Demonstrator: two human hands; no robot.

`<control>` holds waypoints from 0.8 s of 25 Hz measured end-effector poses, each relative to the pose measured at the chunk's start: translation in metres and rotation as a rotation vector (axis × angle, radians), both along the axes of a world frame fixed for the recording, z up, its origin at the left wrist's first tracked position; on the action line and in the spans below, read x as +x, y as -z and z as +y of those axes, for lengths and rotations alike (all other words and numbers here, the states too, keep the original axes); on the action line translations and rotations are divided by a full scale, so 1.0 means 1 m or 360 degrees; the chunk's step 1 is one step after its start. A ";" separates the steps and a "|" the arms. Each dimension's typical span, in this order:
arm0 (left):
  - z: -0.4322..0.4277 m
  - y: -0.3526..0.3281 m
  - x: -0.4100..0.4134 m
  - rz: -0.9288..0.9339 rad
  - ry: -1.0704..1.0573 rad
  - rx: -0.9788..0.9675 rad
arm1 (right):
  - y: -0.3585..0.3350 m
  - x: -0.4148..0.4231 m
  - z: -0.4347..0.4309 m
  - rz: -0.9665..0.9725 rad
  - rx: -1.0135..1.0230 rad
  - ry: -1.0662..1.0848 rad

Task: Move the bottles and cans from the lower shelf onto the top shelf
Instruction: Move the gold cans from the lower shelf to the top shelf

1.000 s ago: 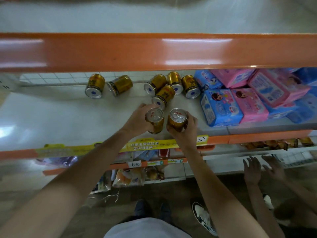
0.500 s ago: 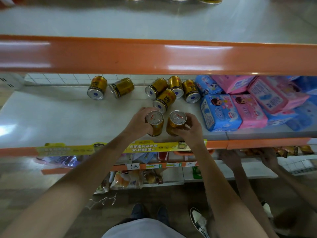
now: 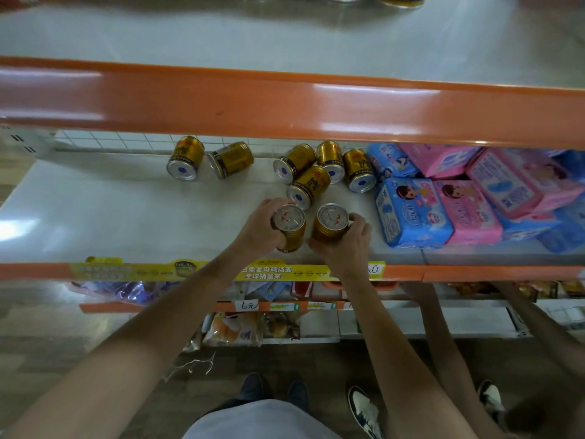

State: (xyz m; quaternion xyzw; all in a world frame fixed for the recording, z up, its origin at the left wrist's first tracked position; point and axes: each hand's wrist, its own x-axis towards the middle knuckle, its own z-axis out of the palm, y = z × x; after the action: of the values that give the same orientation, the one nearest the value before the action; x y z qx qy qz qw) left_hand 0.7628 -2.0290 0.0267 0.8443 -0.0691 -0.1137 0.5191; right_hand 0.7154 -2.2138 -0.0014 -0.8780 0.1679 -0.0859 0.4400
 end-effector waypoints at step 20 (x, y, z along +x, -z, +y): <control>-0.023 -0.004 -0.026 0.0207 -0.0442 -0.0571 | -0.005 0.014 -0.007 -0.0208 0.0629 -0.0133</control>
State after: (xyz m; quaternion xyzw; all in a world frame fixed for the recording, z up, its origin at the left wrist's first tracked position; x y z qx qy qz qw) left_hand 0.7372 -2.0516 0.0303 0.7308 0.0622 -0.0813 0.6749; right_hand 0.7295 -2.2205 0.0031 -0.7733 0.1160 -0.0898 0.6168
